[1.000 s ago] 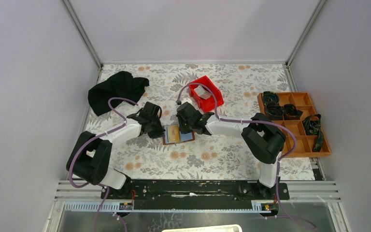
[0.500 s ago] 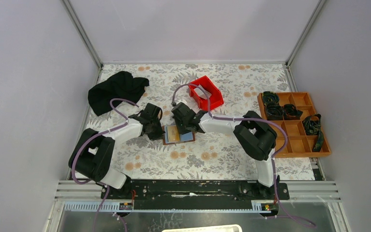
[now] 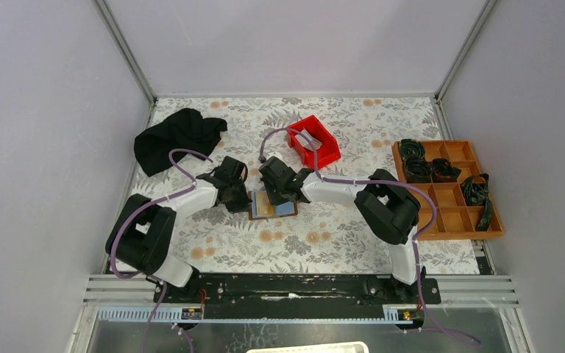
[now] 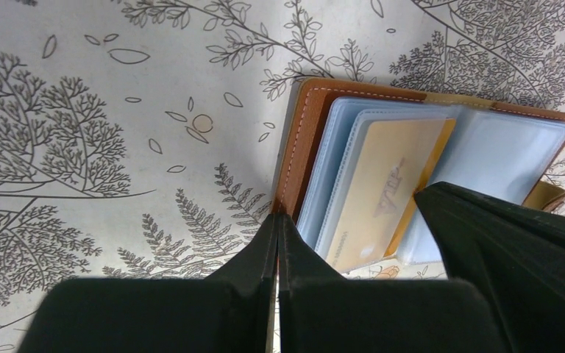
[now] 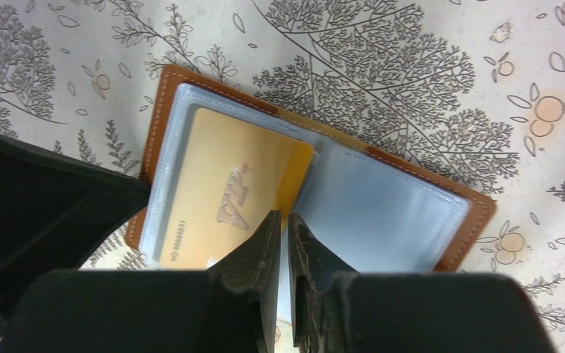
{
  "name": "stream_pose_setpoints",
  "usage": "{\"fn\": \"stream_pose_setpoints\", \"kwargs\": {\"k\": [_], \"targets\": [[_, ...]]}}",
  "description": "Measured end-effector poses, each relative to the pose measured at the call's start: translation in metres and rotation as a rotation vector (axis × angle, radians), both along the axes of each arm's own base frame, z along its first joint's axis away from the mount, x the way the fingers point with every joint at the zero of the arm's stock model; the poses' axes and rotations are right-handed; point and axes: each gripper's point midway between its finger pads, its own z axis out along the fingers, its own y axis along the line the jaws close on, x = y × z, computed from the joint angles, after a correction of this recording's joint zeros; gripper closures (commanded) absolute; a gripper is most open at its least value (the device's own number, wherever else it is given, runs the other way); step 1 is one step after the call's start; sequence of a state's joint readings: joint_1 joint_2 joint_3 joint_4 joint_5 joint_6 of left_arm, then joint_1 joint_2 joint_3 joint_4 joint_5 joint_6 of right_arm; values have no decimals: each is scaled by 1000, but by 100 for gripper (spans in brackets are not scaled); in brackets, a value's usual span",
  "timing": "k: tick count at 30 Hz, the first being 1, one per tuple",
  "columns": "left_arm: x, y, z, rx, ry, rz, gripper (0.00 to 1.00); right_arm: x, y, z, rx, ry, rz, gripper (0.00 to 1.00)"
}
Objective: Put the credit cards into the card holder
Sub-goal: Insert the credit card into the card holder.
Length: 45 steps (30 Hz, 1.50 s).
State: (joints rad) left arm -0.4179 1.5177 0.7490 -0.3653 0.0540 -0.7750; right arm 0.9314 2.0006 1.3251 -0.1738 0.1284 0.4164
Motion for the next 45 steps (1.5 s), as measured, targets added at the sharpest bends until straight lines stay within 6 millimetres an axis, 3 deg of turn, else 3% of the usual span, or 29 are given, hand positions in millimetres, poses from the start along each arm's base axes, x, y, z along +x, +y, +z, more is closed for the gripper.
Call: {"fn": "stream_pose_setpoints", "kwargs": {"k": [10, 18, 23, 26, 30, 34, 37, 45], "targets": [[3, -4, 0, -14, -2, -15, 100, -6, 11, 2, 46, 23, 17, 85], [3, -4, 0, -12, -3, -21, 100, -4, 12, 4, 46, 12, 15, 74], [3, -4, 0, -10, -5, -25, 100, 3, 14, 18, 44, -19, 7, 67], [3, -4, 0, -10, -6, -27, 95, 8, 10, 32, 34, -52, -4, 64], [3, -3, 0, -7, -7, -28, 78, 17, 1, 57, 20, -109, -22, 54], [5, 0, 2, 0, -13, -29, 61, 40, -12, 86, 20, -177, -61, 46], [6, 2, 3, 4, -20, -23, 53, 66, -34, 106, 19, -218, -114, 43], [6, 12, 15, 24, -46, -8, 49, 138, -98, 139, -6, -298, -252, 39]]}}
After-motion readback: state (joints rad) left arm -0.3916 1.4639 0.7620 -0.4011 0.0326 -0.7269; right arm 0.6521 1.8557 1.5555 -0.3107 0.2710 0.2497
